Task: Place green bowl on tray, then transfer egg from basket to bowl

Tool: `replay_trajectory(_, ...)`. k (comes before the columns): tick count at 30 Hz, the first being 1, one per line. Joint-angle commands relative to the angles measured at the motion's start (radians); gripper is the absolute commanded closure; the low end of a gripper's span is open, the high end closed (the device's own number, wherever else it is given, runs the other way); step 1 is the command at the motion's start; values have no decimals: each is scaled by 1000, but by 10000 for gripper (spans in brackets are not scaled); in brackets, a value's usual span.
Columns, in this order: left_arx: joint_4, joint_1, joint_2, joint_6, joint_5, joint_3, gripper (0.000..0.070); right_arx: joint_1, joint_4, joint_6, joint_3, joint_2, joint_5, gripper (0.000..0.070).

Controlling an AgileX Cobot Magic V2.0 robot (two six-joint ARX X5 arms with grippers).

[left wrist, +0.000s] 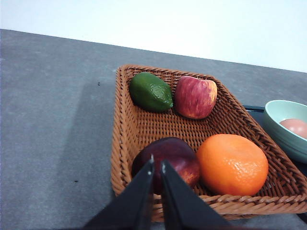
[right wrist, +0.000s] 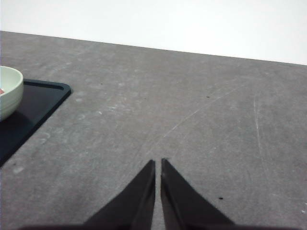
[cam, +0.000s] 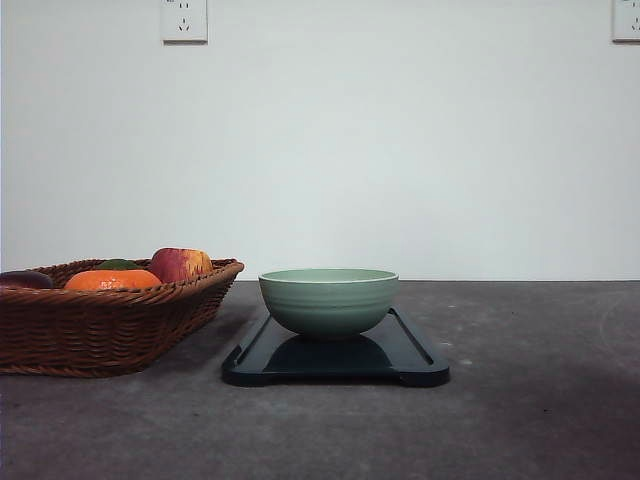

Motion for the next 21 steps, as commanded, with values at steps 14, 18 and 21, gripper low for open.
replay_trajectory(14,10,0,-1,3,-2,-19,687,0,10,11,-4,1,0,688)
replay_trajectory(18,10,0,-1,3,-2,-19,687,0,10,11,-4,1,0,688)
replay_trajectory(21,10,0,-1,3,-2,-19,687,0,10,11,-4,1,0,688)
